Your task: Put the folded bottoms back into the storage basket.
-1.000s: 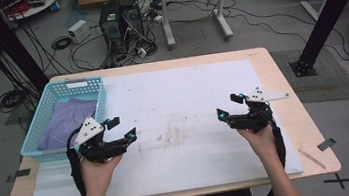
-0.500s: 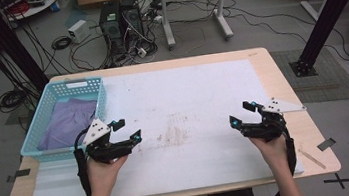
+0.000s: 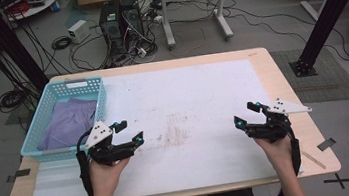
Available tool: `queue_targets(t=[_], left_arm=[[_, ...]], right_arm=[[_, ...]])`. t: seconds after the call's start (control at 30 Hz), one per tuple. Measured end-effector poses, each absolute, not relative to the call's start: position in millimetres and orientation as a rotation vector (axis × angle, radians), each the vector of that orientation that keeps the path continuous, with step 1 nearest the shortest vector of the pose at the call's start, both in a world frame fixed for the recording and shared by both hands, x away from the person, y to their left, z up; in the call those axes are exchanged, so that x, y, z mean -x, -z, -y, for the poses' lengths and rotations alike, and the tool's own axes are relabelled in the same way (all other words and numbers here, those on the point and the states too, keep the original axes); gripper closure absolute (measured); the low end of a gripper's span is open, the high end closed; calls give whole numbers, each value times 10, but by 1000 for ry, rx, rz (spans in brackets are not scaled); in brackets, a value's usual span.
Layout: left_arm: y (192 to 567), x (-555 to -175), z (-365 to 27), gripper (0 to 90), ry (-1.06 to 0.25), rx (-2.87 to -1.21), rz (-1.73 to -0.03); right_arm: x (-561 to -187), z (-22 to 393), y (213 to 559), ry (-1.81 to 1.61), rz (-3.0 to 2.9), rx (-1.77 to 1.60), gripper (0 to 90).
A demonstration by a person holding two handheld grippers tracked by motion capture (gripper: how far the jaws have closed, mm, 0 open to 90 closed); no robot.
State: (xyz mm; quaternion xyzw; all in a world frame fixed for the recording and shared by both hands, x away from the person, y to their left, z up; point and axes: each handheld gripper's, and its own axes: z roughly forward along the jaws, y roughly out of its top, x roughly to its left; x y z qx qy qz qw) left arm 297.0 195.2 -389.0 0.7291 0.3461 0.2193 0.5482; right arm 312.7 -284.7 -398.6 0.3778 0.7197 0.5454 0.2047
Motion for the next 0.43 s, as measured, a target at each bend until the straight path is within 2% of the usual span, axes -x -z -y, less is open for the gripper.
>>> queue_targets(t=[0.43], left_arm=[[3924, -2961, -1962, 276, -521, -1738, -833]], right_arm=[[-3138, 2871, 3996, -1523, -2005, -1054, 209]])
